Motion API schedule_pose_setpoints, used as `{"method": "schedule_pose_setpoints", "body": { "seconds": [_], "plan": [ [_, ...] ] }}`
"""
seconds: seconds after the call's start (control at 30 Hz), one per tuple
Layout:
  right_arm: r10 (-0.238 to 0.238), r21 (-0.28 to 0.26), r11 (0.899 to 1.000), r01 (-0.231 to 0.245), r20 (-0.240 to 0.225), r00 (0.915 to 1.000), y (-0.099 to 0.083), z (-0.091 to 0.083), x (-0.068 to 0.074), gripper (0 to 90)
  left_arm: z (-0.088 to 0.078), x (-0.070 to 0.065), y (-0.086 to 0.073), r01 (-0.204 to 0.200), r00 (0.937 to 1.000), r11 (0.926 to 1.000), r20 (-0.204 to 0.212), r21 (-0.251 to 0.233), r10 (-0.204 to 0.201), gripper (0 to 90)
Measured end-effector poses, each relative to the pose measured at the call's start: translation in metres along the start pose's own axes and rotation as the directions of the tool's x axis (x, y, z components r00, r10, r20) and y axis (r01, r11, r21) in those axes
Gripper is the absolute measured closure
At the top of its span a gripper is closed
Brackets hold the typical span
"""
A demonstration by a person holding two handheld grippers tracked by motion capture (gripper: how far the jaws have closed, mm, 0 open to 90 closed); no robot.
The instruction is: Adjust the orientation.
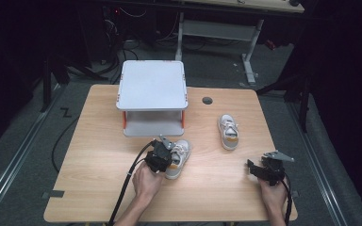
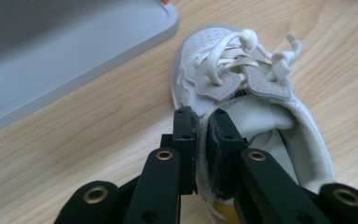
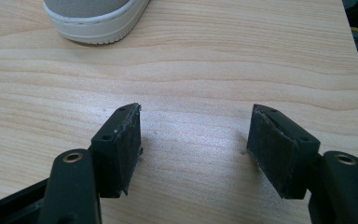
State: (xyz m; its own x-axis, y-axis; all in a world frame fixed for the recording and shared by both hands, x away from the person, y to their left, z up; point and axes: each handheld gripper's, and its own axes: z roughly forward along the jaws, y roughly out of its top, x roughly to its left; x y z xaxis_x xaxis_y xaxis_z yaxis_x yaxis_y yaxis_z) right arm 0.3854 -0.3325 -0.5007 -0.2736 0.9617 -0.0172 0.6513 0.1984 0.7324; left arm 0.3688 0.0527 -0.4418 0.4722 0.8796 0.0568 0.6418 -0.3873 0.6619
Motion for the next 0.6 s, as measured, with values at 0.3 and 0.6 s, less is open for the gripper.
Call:
{"method": "schedule_pose_setpoints", "body": {
  "seconds": [0.3,0.6],
  "plan": [
    [0.000,0.000,1.000,0.000,0.000,1.0000,0.0000,0.0000,0.0001,34.8,0.0017,-0.0003,-0.0011,0.070,0.9853,0.9975,0.155,0.011,-0.071,76.1],
    [0.000,0.000,1.000,0.000,0.000,1.0000,0.0000,0.0000,0.0002,34.8,0.0011,0.0043,-0.0049,0.099,0.9779,0.9947,0.187,-0.026,-0.092,60.7]
  ]
}}
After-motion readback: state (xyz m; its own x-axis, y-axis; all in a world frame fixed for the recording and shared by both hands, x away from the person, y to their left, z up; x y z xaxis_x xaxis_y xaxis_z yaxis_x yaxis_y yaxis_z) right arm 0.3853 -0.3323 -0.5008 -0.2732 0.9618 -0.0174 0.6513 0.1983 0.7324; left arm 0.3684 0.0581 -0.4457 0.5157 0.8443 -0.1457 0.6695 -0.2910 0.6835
